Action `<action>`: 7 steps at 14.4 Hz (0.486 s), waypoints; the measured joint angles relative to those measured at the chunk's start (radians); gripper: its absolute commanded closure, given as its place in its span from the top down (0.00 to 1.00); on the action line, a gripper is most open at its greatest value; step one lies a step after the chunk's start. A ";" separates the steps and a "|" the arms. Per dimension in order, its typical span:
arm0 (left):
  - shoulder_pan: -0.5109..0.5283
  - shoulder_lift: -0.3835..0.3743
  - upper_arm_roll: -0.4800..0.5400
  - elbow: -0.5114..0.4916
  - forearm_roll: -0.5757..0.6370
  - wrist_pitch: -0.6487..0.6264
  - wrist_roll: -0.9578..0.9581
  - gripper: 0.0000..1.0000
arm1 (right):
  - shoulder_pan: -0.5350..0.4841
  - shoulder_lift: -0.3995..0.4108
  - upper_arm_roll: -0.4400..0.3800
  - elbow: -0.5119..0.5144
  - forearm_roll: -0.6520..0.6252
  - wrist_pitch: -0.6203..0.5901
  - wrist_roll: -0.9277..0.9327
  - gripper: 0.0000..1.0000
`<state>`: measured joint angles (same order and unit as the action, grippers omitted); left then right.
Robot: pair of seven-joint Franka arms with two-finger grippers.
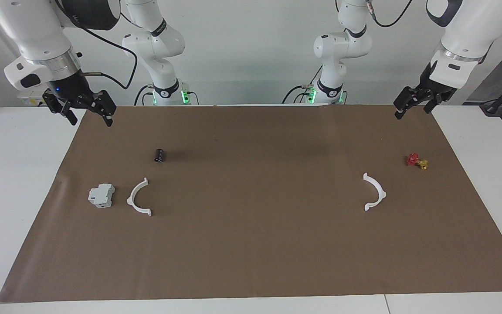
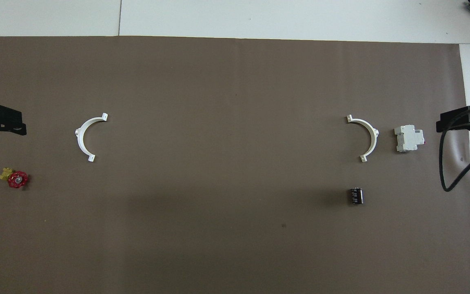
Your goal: Assemble drain pipe with both arms
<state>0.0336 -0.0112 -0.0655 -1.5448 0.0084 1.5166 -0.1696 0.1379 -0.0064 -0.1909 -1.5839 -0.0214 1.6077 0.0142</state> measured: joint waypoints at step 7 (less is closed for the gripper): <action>0.000 0.000 0.003 -0.003 0.000 0.000 0.000 1.00 | 0.008 -0.015 0.002 -0.136 0.002 0.211 -0.034 1.00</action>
<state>0.0338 -0.0112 -0.0629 -1.5476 0.0084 1.5166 -0.1696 0.1460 -0.0211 -0.1893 -1.7203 -0.0199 1.8184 -0.0193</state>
